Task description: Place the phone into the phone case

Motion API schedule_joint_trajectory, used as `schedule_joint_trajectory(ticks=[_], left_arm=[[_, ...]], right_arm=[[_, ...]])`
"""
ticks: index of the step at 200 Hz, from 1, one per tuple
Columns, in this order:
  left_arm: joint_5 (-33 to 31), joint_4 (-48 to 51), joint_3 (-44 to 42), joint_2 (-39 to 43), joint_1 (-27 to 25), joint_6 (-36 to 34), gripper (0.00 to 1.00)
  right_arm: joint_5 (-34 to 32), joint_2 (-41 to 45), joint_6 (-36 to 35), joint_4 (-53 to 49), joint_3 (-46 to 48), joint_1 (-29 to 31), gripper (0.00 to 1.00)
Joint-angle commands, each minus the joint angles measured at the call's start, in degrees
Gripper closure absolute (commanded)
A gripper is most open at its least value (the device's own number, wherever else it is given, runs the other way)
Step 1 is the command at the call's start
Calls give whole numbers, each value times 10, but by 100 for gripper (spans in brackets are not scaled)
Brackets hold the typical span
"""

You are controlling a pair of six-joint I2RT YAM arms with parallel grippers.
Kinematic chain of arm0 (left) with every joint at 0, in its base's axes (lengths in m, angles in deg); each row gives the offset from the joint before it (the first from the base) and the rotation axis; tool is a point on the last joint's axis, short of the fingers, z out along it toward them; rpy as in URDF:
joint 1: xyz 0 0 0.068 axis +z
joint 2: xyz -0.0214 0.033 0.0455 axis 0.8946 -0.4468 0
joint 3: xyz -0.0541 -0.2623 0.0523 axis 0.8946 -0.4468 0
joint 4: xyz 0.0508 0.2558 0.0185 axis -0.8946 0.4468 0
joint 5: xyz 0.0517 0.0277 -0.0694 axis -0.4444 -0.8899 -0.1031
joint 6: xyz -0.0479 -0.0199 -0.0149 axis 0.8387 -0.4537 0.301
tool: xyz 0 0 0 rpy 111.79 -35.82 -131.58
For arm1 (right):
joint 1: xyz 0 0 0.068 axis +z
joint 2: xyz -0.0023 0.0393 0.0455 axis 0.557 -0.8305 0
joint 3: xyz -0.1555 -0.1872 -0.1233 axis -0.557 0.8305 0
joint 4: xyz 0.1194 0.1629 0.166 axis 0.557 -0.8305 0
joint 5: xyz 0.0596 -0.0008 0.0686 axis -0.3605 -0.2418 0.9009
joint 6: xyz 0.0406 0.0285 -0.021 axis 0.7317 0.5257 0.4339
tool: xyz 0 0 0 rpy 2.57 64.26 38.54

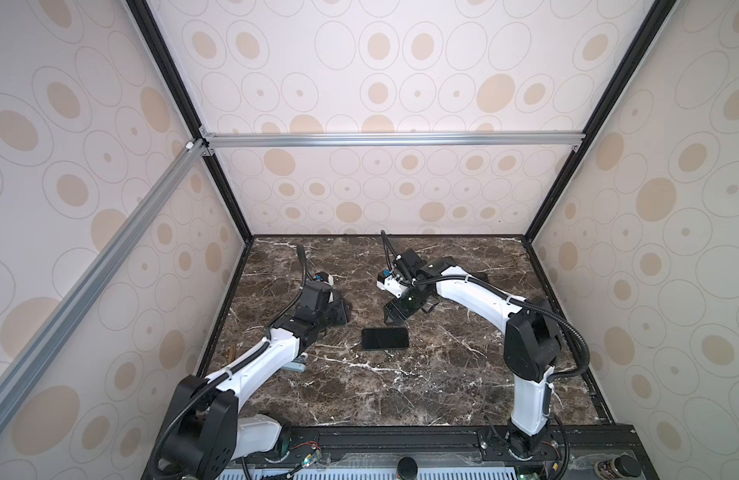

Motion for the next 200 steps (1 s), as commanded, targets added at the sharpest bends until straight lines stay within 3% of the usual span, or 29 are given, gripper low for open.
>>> schedule_joint_trajectory(ticks=[1, 5, 35, 98, 112, 159, 183, 200], left_arm=[[-54, -29, -18, 59, 4, -56, 43], [-60, -33, -23, 69, 4, -58, 42], [-91, -35, -55, 136, 6, -66, 33], [-114, -7, -90, 203, 8, -61, 30], [-114, -7, -94, 208, 9, -54, 30], [-136, 0, -93, 210, 9, -43, 30], [-143, 6, -84, 204, 9, -40, 30], [-143, 13, -72, 195, 10, -40, 30]], right_arm=[[-23, -30, -182, -19, 12, 9, 5], [-24, -32, -194, -13, 14, 10, 0], [-34, -74, -255, -18, 4, 21, 0], [-89, -118, -275, -27, 28, 57, 1], [-107, -119, -266, -20, 32, 62, 6], [-182, -116, -201, 19, 32, 62, 37], [-202, -129, -146, 22, 3, 34, 43], [-197, -156, -67, -3, -52, -12, 43]])
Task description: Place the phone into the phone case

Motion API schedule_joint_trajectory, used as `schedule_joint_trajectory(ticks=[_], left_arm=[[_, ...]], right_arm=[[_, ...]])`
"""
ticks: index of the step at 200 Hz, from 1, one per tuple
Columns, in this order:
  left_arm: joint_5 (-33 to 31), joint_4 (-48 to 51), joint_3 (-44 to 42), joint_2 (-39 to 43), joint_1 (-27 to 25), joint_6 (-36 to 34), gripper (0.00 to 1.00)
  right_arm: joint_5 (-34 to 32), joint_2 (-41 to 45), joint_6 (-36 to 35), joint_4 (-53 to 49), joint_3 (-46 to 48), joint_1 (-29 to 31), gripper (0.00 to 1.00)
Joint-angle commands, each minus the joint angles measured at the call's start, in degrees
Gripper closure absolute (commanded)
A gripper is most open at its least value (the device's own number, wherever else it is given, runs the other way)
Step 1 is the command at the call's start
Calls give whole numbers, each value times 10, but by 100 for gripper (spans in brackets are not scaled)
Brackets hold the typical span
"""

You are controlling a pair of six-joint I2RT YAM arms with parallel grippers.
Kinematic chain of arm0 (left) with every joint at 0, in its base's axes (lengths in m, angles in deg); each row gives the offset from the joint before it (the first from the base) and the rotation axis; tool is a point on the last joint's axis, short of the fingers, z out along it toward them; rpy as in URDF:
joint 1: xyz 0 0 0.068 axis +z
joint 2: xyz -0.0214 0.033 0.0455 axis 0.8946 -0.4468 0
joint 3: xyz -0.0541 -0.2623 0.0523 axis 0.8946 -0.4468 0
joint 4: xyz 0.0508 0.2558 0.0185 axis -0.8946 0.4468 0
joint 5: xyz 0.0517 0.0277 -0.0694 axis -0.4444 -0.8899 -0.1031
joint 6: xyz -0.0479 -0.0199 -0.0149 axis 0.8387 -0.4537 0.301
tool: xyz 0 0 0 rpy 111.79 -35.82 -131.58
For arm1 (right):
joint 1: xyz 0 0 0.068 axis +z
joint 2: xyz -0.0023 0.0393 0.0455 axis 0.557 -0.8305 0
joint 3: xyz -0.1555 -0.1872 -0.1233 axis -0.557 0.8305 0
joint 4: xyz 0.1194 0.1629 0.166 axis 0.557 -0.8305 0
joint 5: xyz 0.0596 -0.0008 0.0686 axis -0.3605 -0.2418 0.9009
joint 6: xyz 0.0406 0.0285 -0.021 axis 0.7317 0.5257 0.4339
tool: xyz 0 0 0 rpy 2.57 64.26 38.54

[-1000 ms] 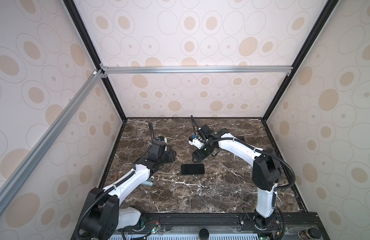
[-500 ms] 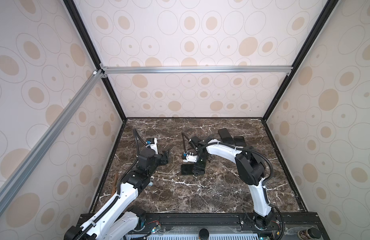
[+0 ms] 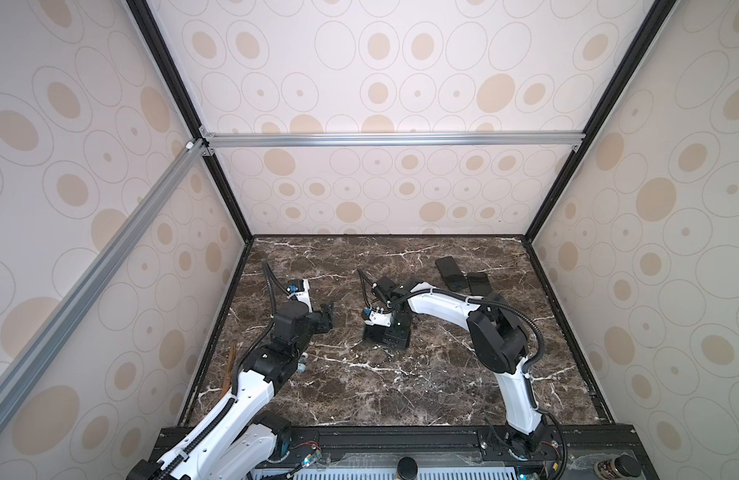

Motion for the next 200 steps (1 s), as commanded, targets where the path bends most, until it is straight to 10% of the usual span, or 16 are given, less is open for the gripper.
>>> schedule_joint_trajectory(ticks=[1, 71, 98, 162, 200], left_arm=[[-15, 19, 23, -8, 4, 8, 30], [-11, 22, 41, -39, 4, 19, 30], [-4, 19, 47, -54, 5, 17, 30], [-99, -60, 108, -156, 23, -25, 29], [-215, -228, 101, -223, 61, -71, 28]], right_arm=[[-51, -50, 108, -5, -55, -67, 42], [-63, -238, 359, -162, -372, -186, 42], [-27, -254, 401, -170, -442, -190, 25], [-55, -104, 414, -113, -382, -188, 6], [-112, 69, 410, 58, -154, -228, 5]])
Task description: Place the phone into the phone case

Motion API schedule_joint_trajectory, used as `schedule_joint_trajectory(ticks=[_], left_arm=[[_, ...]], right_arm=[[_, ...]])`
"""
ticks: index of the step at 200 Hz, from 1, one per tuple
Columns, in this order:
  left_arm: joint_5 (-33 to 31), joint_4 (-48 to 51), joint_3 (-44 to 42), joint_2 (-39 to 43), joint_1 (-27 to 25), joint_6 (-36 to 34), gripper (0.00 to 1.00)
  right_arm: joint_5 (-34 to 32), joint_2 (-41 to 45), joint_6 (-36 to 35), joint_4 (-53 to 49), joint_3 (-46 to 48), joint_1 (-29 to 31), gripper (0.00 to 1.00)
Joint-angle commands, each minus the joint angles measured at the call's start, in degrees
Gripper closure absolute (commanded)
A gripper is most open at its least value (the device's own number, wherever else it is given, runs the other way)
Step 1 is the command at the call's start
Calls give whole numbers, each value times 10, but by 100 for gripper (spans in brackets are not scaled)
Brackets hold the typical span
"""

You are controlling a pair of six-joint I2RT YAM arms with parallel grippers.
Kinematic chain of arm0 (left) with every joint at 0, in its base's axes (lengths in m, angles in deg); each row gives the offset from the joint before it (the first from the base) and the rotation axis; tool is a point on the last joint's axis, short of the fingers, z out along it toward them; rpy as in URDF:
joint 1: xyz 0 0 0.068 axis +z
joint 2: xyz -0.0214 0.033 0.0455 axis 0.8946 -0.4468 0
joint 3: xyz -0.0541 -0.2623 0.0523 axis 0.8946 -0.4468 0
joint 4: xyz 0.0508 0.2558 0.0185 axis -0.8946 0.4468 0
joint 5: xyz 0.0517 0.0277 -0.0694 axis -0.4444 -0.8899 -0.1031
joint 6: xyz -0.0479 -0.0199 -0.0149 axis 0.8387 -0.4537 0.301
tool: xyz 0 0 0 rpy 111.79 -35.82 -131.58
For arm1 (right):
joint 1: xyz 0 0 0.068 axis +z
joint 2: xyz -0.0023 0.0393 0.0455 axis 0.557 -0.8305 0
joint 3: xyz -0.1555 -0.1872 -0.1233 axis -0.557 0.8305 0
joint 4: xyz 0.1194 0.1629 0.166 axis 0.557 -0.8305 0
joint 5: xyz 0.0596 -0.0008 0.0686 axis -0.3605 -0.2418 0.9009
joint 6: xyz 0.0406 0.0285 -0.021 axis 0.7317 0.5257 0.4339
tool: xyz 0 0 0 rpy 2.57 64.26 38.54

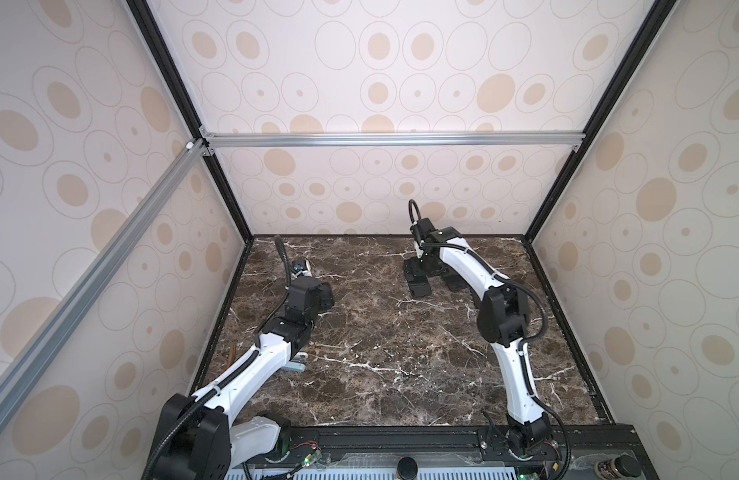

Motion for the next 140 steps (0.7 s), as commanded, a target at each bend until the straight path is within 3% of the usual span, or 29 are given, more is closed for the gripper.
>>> schedule_joint_trajectory(ticks=[1, 24, 38, 56, 68, 76, 84, 100, 116, 132, 140], left_arm=[[-111, -138, -1, -24, 24, -47, 28], [-186, -269, -66, -59, 51, -108, 22], [-204, -347, -107, -91, 68, -144, 20], [-177, -414, -138, -136, 94, -169, 20], [-132, -386, -122, -143, 101, -187, 21], [-103, -407, -123, -148, 104, -210, 21], [-82, -424, -121, -156, 108, -229, 21], [-60, -405, -100, -173, 123, -237, 21], [-58, -361, -82, -180, 138, -211, 22], [-55, -342, -86, -186, 144, -204, 22], [-52, -352, -96, -190, 146, -203, 22]], right_arm=[[-56, 123, 7, 132, 133, -36, 5], [-110, 256, -36, 349, 379, -74, 6], [-148, 308, -67, 418, 487, -97, 6], [-147, 348, -88, 488, 596, -126, 5], [-137, 370, -97, 556, 670, -141, 5], [-112, 383, -108, 636, 724, -152, 5], [-76, 400, -119, 623, 727, -157, 6], [-35, 407, -170, 745, 777, -159, 7], [-51, 399, -197, 749, 771, -160, 7], [-153, 389, -141, 606, 716, -160, 8], [-161, 384, -125, 542, 696, -160, 7]])
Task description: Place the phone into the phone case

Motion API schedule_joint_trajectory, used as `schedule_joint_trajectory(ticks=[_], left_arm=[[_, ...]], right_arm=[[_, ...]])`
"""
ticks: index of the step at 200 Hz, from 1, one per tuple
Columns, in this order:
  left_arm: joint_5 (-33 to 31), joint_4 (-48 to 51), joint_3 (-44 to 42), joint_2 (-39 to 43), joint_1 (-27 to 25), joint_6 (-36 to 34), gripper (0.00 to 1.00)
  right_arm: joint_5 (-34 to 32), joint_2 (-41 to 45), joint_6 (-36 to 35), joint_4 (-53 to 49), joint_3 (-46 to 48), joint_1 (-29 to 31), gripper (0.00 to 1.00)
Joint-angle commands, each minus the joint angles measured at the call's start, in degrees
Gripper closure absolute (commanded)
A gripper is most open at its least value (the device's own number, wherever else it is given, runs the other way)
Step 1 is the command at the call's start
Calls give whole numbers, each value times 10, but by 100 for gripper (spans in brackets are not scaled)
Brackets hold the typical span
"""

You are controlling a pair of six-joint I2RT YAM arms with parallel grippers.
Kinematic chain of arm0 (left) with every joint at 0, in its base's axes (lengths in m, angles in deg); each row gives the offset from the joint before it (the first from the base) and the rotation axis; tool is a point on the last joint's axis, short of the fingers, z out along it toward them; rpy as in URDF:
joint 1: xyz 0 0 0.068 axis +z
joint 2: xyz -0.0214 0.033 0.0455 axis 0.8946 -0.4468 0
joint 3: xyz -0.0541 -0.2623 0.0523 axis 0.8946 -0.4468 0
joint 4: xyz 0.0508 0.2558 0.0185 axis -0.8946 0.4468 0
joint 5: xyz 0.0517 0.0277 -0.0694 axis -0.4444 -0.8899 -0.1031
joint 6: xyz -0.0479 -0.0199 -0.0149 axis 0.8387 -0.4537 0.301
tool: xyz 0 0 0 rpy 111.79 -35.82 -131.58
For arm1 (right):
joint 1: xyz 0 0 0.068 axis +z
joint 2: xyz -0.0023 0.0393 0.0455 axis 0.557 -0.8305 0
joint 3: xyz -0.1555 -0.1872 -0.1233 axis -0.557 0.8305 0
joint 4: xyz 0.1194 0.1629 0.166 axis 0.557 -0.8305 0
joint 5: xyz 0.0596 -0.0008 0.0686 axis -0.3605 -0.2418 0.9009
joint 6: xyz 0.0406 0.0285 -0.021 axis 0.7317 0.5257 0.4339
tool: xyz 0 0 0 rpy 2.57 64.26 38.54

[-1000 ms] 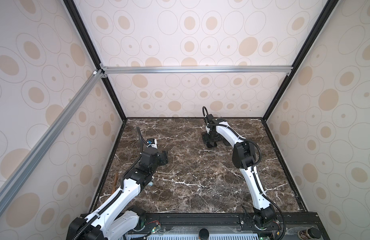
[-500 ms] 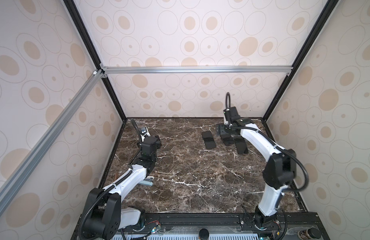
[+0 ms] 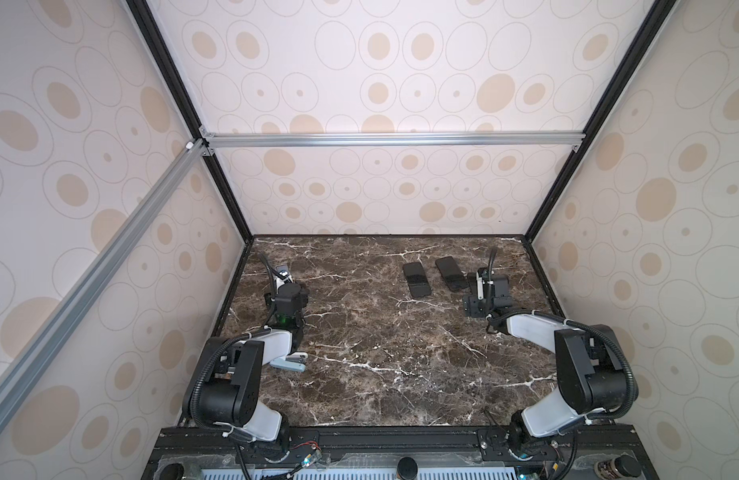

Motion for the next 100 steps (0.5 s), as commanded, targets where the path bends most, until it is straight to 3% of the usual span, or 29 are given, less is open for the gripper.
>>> schedule_joint_trajectory(ticks=[1, 16, 44, 71, 86, 100], left_arm=[[20, 0, 0, -11, 13, -7, 22], [65, -100, -49, -20, 19, -28, 20], [175, -181, -100, -20, 48, -28, 20], [229, -285, -165, -9, 51, -44, 19], [209, -385, -203, -35, 51, -37, 18], [186, -369, -204, -26, 50, -30, 16]], right_arm=[[-68, 9, 21, -79, -61, -2, 7], [0, 19, -5, -25, -8, -3, 7], [94, 67, -66, 274, 168, -2, 6], [190, 53, -41, 392, 234, -52, 5], [165, 7, -23, 505, 255, -54, 4], [94, 30, 3, 356, 203, -55, 0]])
